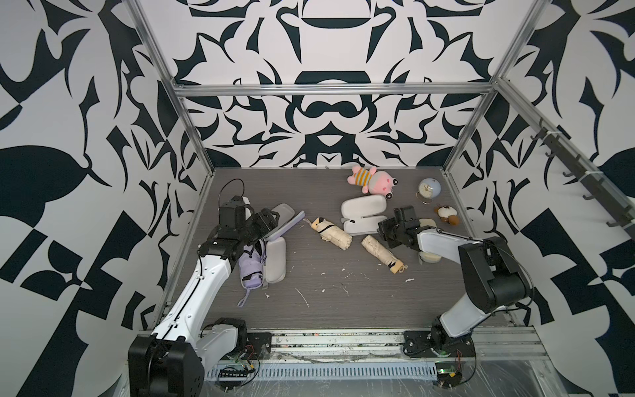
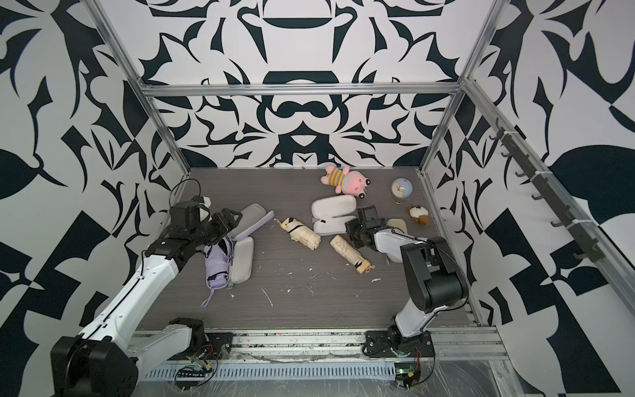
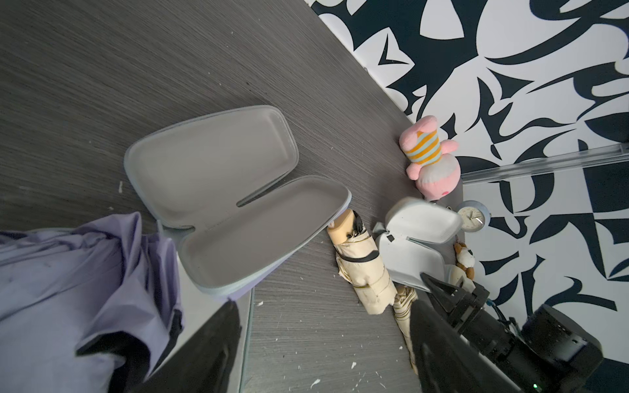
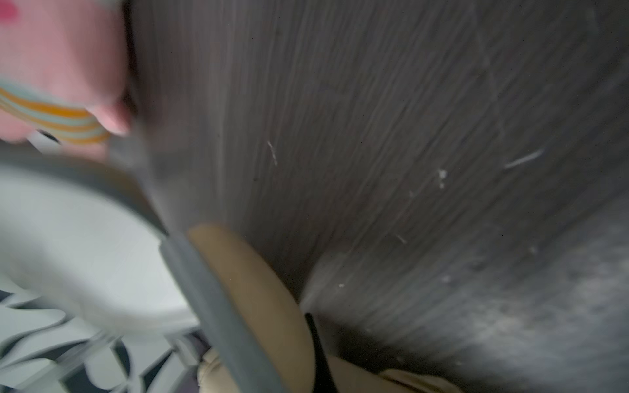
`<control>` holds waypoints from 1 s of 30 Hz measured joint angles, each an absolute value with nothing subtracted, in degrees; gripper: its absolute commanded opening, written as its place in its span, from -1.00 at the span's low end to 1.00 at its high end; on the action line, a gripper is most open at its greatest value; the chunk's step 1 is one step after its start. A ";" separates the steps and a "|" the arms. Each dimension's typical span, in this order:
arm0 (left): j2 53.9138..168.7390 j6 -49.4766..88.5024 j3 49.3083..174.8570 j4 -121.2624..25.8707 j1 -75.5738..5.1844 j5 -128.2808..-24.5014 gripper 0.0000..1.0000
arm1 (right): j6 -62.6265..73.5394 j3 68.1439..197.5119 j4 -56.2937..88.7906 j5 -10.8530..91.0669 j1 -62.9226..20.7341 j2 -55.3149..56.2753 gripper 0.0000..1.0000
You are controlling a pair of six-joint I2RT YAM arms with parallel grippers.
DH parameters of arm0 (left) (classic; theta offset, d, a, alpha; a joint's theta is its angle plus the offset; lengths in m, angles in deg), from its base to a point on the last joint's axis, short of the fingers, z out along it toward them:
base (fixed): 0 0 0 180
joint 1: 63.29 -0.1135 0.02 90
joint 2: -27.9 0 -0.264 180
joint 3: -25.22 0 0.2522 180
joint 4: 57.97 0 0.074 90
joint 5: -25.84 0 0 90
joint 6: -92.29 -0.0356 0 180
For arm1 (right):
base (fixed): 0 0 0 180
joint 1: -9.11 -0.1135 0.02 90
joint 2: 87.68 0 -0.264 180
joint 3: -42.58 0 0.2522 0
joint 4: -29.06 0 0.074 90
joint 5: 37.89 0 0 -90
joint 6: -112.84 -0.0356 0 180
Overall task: Put umbrellas into zippered umbrella sleeves
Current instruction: Pick up the umbrella sleeve at the center of the board, then place the umbrella sleeve at the center of the board.
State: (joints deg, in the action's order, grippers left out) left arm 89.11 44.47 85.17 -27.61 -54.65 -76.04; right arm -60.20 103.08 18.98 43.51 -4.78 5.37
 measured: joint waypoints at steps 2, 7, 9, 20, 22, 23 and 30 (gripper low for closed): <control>89.00 44.47 85.19 -27.48 -54.65 -75.95 0.58 | -56.90 106.36 16.29 43.37 -4.67 4.28 -1.00; 88.89 44.14 86.13 -26.21 -54.65 -76.30 0.63 | -40.34 124.24 5.91 37.63 -4.96 3.34 -1.00; 89.13 43.50 87.47 -25.45 -54.65 -78.14 0.68 | -30.96 131.54 0.86 32.51 -6.22 3.36 -1.00; 91.34 36.71 90.59 -20.75 -39.20 -84.13 0.84 | -0.19 131.32 -29.19 17.06 -19.78 11.12 -1.00; 92.17 36.31 88.78 -20.36 -38.06 -84.11 0.82 | 1.78 130.84 -31.23 16.53 -19.91 13.81 -1.00; 92.95 36.05 87.77 -19.90 -37.49 -84.08 0.81 | 2.92 130.84 -31.86 16.38 -19.86 15.38 -1.00; 101.59 35.61 84.93 -18.46 -33.25 -82.69 0.72 | 9.52 135.95 -36.36 19.07 -20.91 25.13 -0.62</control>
State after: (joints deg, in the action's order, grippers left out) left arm 101.59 35.61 84.93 -18.46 -33.25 -82.69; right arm 9.52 135.95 -36.36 19.07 -20.91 25.13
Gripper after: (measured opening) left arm 0.862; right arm 0.078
